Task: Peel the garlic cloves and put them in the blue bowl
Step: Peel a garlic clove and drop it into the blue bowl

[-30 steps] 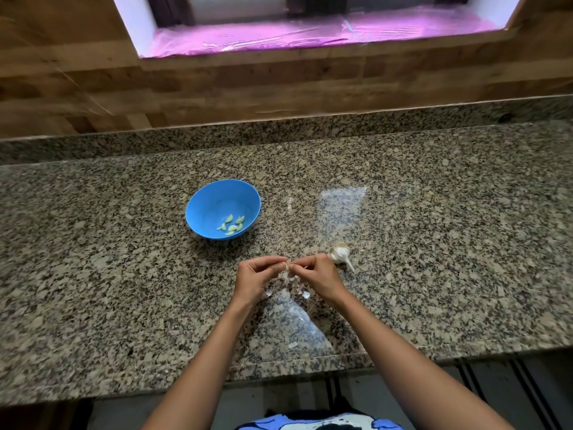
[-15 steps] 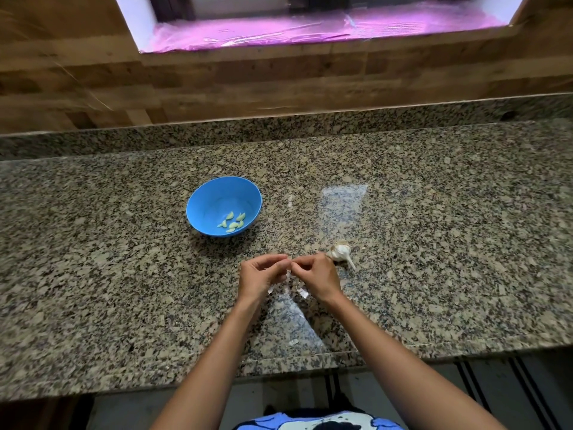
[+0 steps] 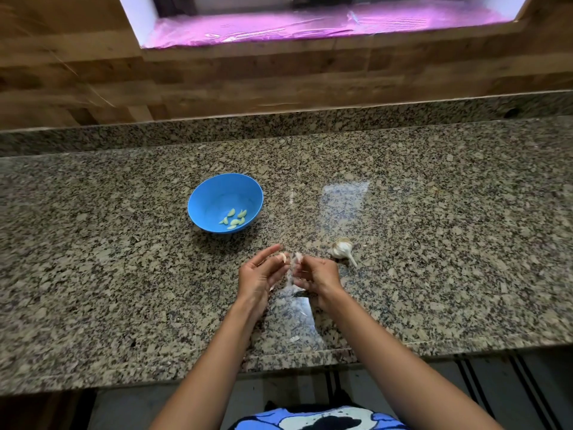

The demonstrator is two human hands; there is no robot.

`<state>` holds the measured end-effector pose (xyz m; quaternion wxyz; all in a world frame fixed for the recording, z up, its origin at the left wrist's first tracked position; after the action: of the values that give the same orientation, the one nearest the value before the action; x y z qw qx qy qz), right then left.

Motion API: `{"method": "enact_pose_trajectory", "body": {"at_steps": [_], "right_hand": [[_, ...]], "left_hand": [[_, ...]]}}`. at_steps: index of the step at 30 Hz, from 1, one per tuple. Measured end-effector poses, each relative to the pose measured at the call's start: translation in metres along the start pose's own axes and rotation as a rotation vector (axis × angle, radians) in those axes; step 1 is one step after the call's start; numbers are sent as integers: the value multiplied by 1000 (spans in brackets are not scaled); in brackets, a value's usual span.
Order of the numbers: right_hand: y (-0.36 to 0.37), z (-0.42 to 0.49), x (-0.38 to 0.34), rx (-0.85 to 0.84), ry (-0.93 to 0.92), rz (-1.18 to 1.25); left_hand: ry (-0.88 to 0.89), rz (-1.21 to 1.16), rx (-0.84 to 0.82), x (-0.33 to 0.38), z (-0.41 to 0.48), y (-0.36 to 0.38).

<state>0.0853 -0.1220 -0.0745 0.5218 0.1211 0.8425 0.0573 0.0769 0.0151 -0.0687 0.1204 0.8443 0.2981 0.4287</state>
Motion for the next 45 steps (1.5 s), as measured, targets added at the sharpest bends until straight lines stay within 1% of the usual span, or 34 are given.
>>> {"method": "enact_pose_trajectory", "body": {"at_steps": [2,3,4,5,6,7,8,9,10,11,12,14,16,18,21,23,25,26,29,32,34,36,38,39,41,42,43,44,45], "right_hand": [[-12,2,-2,65,-11,-55],[-20,2,-4,102,-30,-101],[-28,2,-7,136,-48,-140],[-35,1,-9,157,-60,-168],[-39,1,-10,159,-70,-189],[-42,2,-10,148,-84,-211],[-44,1,-11,137,-101,-239],[-45,0,-13,129,-118,-268],[-46,-1,-14,123,-135,-279],[-47,-2,-14,115,-146,-272],[-48,-4,-14,106,-150,-253],[-52,-6,-13,107,-149,-228],[-58,-9,-11,135,-149,-218],[-63,-12,-8,161,-154,-209],[-64,-16,-3,174,-148,-198],[-61,-18,1,184,-140,-197],[-58,-20,4,208,-140,-195],[-57,-22,5,217,-141,-191],[-53,-28,11,231,-138,-179],[-46,-37,18,216,-148,-167],[-40,-42,21,180,-162,-158],[-32,-47,21,128,-174,-170],[-23,-49,23,68,-150,-171],[-19,-49,26,42,-129,-176],[-11,-50,30,-18,-95,-221],[-5,-51,32,-58,-86,-242],[2,-54,33,-104,-84,-254],[11,-58,33,-153,-86,-258],[22,-62,36,-203,-85,-258]], "left_hand": [[17,-22,76,8,4,-17],[51,57,152,16,5,-31],[105,228,249,26,5,-44],[183,476,349,38,5,-56],[266,748,416,49,3,-61],[337,986,449,54,1,-60],[401,1154,462,55,-3,-56],[487,1253,462,54,-8,-50],[587,1289,430,50,-15,-42],[659,1296,363,41,-22,-31],[681,1315,275,26,-26,-23],[601,1468,138,-13,-26,-14],[539,1610,94,-36,-18,-16],[530,1643,-8,-43,-12,-6],[605,1761,-283,-57,-18,15],[667,1794,-505,-69,-28,18],[759,1812,-716,-78,-41,13],[816,1827,-790,-79,-46,8],[894,1858,-928,-68,-61,-16],[963,1879,-969,-46,-74,-48],[1085,1893,-919,-33,-81,-64],[1212,1902,-783,-23,-88,-75],[1251,1920,-615,-14,-92,-83],[1235,1929,-523,-11,-91,-85],[1111,1915,-285,-8,-88,-83],[991,1851,-130,-3,-87,-80],[821,1731,58,4,-86,-83],[623,1519,257,13,-85,-95],[418,1195,415,19,-86,-115]]}}
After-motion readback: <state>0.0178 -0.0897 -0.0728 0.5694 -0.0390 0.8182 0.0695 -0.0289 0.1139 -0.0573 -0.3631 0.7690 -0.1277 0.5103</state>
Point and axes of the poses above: each hand's wrist, its own z-axis towards the middle knuckle, its own y-axis out of the palm, x = y × z, the point moved 8 cm from there along z, towards the middle knuckle, and after that the axes turned 9 degrees about -y, right-handed, at the moved point
